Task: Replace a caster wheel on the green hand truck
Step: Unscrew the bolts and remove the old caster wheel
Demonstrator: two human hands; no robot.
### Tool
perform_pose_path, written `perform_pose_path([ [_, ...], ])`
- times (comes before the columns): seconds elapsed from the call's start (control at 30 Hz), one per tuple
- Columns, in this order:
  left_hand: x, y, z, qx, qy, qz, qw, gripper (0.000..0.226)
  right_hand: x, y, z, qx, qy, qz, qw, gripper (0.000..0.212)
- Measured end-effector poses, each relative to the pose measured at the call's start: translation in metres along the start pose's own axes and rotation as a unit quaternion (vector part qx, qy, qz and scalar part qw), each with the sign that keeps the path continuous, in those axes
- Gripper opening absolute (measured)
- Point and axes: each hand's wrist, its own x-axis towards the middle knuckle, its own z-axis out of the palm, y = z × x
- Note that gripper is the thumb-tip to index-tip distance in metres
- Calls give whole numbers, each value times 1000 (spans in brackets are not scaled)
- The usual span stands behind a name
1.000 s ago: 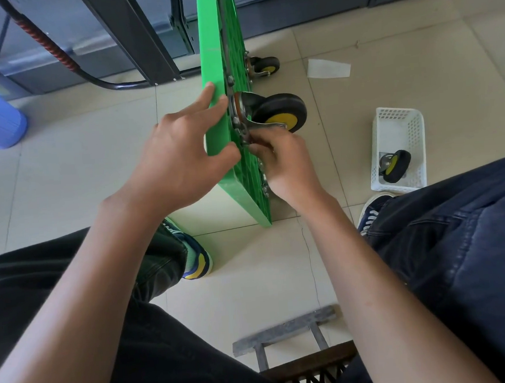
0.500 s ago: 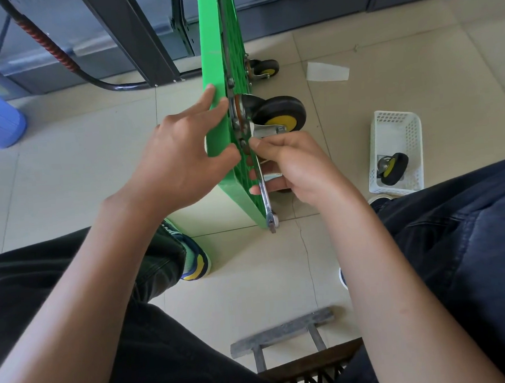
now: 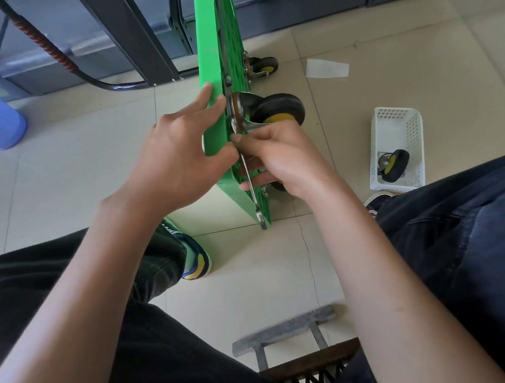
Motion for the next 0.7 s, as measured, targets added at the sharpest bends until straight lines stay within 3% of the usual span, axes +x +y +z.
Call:
perform_pose_path([
  [0.2, -1, 2, 0, 1, 1, -11, 1000, 72, 8, 10, -2, -120, 41, -61, 990, 20],
  [0.47, -1, 5, -3, 10, -8, -19, 1000, 73, 26, 46, -7, -270, 115, -236, 926, 15],
  [0.57, -1, 3, -3, 8, -12, -16, 1000, 70, 27, 52, -11, -291, 114, -242, 919, 17],
  [0.7, -1, 1, -1, 19, -12, -16, 1000, 64, 21, 61, -17, -262, 99, -183, 942, 17],
])
